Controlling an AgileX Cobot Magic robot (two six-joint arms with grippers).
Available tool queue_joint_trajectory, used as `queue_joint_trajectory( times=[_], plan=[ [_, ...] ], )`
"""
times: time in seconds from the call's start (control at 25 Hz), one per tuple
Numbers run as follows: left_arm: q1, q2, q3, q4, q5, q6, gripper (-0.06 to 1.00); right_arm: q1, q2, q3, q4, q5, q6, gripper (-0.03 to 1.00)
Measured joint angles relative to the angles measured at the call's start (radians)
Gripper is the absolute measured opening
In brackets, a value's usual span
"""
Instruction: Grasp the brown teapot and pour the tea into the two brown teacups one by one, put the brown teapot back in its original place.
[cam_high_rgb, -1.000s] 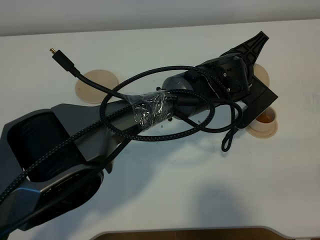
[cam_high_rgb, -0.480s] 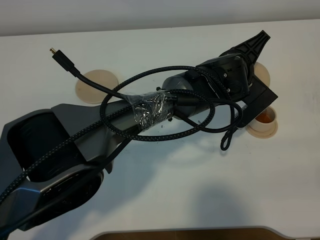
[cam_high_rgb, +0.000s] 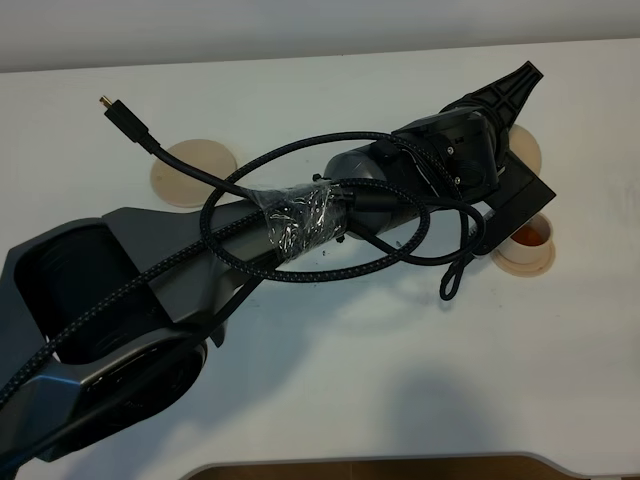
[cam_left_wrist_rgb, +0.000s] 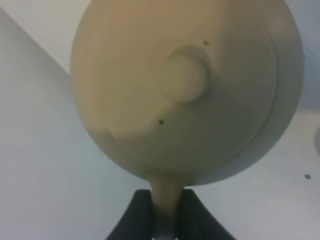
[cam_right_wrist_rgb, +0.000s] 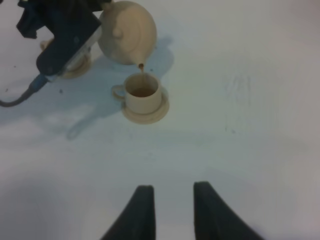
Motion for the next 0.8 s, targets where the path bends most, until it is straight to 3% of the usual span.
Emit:
queue_joint_trajectory(
  times=[0.8],
  plan=[
    [0.0,0.0,0.0,0.005,-0.015,0.074,0.11,0.0,0.0,0.0,0.0,0.0,0.0,0.22]
  ],
)
